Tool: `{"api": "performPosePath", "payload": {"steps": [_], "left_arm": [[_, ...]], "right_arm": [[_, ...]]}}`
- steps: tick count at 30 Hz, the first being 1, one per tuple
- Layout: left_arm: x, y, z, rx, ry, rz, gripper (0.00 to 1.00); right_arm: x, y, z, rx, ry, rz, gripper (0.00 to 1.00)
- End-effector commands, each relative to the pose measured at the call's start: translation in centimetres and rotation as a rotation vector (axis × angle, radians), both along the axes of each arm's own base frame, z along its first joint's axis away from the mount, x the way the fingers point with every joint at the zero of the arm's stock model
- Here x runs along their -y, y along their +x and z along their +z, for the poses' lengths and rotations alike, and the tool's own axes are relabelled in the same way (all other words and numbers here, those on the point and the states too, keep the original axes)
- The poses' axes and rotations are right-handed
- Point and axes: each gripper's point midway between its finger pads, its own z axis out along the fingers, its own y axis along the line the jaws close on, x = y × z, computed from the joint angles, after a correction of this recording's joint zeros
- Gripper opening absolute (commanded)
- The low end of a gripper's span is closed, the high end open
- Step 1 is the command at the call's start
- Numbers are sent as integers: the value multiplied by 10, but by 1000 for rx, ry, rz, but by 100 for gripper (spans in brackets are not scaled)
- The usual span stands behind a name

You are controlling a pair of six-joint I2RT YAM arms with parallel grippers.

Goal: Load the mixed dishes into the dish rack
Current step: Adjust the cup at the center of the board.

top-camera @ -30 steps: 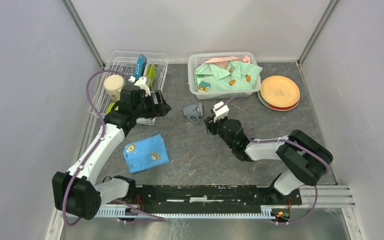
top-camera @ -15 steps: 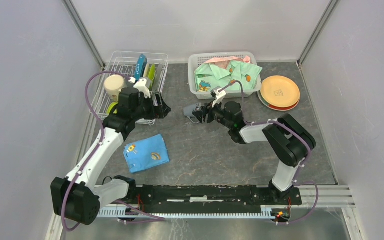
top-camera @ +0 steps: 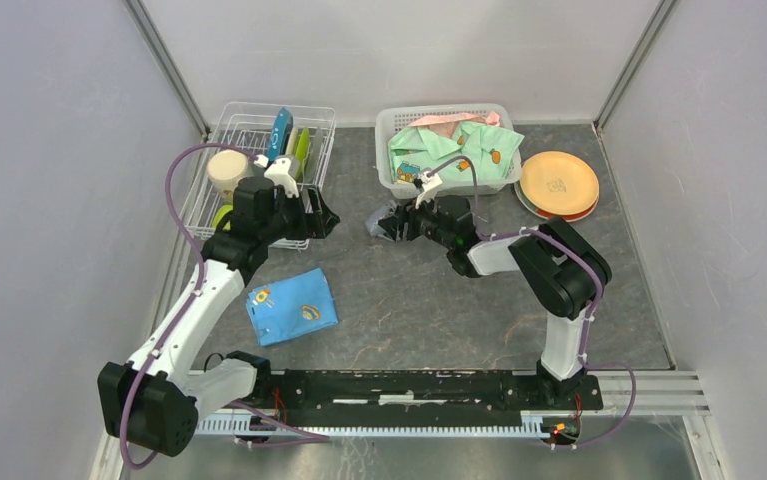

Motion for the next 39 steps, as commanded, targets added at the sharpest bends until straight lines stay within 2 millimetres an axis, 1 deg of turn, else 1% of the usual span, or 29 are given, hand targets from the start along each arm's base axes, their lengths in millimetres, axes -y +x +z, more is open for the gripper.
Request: {"api": "performPosePath", "payload": {"steps": [1,7,10,16,18,20,22,27,29,33,36,39], "left_arm": [[1,4,9,43,6,-20,83],[0,5,8,38,8,-9,82],[-1,6,6,33,9,-2,82],[0,8,4,29,10,2,82],[0,9,2,25,9,3,82],[0,9,2,24,8,1,82],[0,9,-1,19,12,2,82],[-4,9,-2,23,28,13,82],[-4,9,-2,25,29,15,82],[-6,9,-3,22,35,22,82],[-7,10,-3,24,39,29,82],[-7,11,-3,26,40,32,82]], "right_arm": [[-4,-1,-4,-23,13,14,64],[-2,-1,3,-24,-4,21,61],[-5,-8,5,-38,6,54,60],[-1,-20,-10,-76,-1,60,58],[0,-22,-15,-62,-16,66,58],[5,-18,-22,-39,-66,57,61],[7,-12,-24,-16,-110,47,66],[3,-5,-18,50,-137,73,68],[2,-2,-19,62,-149,76,70],[1,3,-27,78,-172,76,76],[-1,7,-38,53,-195,79,76],[-3,7,-43,45,-190,86,77]]}}
